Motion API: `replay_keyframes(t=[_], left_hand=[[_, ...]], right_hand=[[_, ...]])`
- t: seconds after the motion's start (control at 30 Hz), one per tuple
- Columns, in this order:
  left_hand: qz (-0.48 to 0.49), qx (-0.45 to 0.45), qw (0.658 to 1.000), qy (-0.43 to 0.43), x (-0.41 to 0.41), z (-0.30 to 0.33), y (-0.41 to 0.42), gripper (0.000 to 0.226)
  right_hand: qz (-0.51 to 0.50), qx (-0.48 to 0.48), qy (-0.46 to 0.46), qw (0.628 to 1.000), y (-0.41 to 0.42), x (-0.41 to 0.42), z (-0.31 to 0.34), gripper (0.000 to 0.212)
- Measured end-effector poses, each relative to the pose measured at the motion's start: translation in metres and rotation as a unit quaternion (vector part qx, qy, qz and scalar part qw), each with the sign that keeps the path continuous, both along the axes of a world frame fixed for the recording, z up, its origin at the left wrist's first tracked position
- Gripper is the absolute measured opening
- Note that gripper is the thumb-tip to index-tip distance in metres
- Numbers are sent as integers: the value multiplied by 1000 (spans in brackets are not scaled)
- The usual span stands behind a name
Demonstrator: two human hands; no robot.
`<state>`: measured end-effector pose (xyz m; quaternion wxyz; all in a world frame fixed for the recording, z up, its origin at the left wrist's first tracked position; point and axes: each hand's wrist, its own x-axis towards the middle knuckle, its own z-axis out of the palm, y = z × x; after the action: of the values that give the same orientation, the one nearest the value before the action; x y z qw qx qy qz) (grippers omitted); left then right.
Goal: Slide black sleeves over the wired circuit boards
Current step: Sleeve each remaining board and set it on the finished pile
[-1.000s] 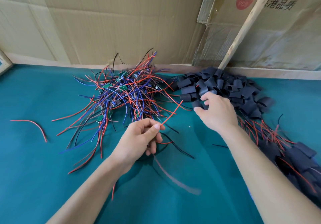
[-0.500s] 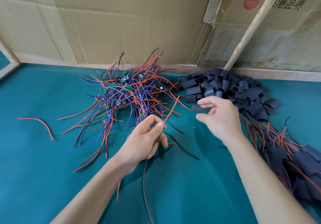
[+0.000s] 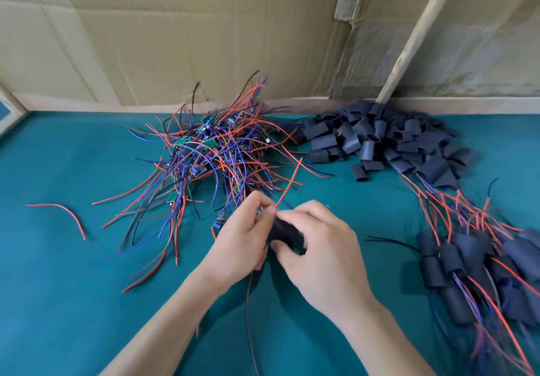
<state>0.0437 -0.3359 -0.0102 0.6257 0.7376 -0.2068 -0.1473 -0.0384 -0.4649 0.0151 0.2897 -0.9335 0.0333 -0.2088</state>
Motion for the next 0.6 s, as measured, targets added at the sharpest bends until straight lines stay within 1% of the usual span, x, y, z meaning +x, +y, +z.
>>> replay_keyframes(t=[0.03, 0.1, 0.2, 0.23, 0.3, 0.37, 0.4, 0.43, 0.47, 0.5, 0.53, 0.6], left_hand=[[4, 10, 1000, -13, -1, -3, -1, 23], [7, 19, 999, -31, -2, -6, -2, 22], [-3, 9, 999, -48, -4, -5, -1, 19], [-9, 4, 999, -52, -4, -4, -1, 18], [-28, 3, 998, -63, -5, -2, -1, 15], [-50, 15, 996, -78, -7, 0, -1, 14], [-59, 21, 994, -92, -9, 1, -1, 15], [-68, 26, 991, -110, -10, 2, -1, 15], [-75, 31, 989, -127, -12, 4, -1, 16], [-81, 37, 986, -140, -15, 5, -2, 16], [-87, 45, 984, -151, -17, 6, -2, 17], [-94, 67, 979, -170, -19, 5, -3, 17]], right_hand=[[-17, -20, -9, 1000, 3, -2, -1, 33], [-24, -24, -24, 999, 5, -4, -4, 25], [3, 29, -39, 999, -2, -2, -2, 16], [-4, 50, -53, 997, -7, -1, -1, 17], [-53, 114, -80, 989, -20, 0, 2, 17], [-114, 220, -86, 965, -33, 2, 5, 16], [-129, 303, -89, 940, -39, 3, 7, 15], [-136, 399, -95, 902, -45, 3, 9, 14], [-135, 492, -97, 854, -51, 3, 12, 12], [-127, 564, -98, 810, -56, 2, 15, 13], [-120, 612, -98, 776, -60, 2, 17, 18], [-116, 666, -85, 731, -66, 2, 19, 25]])
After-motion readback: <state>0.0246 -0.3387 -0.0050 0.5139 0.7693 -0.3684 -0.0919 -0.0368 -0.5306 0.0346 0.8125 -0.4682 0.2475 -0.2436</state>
